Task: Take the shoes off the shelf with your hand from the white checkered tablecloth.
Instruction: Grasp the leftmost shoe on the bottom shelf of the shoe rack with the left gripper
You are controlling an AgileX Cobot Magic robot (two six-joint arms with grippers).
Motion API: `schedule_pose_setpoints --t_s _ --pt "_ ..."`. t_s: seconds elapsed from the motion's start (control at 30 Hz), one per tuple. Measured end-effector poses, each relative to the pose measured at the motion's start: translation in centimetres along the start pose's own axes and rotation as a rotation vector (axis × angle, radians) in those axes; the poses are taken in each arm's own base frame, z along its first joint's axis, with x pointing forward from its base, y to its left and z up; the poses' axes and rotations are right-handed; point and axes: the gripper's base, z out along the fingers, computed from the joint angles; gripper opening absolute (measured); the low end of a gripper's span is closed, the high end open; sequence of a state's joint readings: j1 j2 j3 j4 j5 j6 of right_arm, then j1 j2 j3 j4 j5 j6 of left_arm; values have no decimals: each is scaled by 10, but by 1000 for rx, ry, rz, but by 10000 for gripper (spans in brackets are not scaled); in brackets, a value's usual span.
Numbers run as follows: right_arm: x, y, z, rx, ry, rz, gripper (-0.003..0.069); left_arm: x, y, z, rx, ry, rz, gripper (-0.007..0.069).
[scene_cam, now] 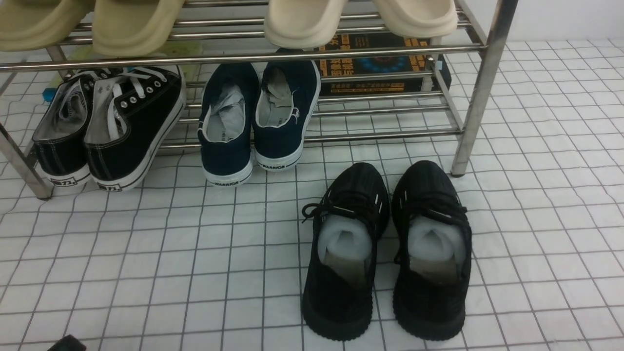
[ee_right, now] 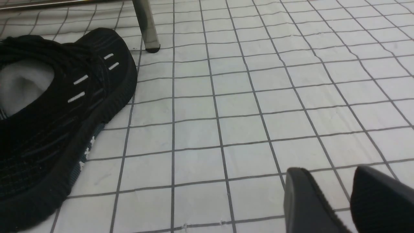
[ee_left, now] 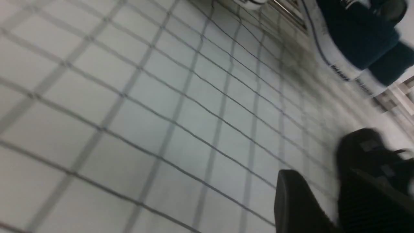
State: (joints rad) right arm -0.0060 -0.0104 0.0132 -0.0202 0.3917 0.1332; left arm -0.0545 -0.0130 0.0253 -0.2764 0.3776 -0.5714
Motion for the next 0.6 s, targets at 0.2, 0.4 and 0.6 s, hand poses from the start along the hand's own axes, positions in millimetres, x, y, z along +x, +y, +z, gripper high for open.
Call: schedule_pose_setpoints --t_s 0.2,0.4,0.6 --pt "0 0 0 0 0 0 237 1 -3 0 38 8 -216 240" --pt "0 0 0 0 0 0 237 -18 -12 -3 140 -192 -120 229" --pt "0 0 0 0 0 1 237 -62 -59 -25 212 -319 47 55"
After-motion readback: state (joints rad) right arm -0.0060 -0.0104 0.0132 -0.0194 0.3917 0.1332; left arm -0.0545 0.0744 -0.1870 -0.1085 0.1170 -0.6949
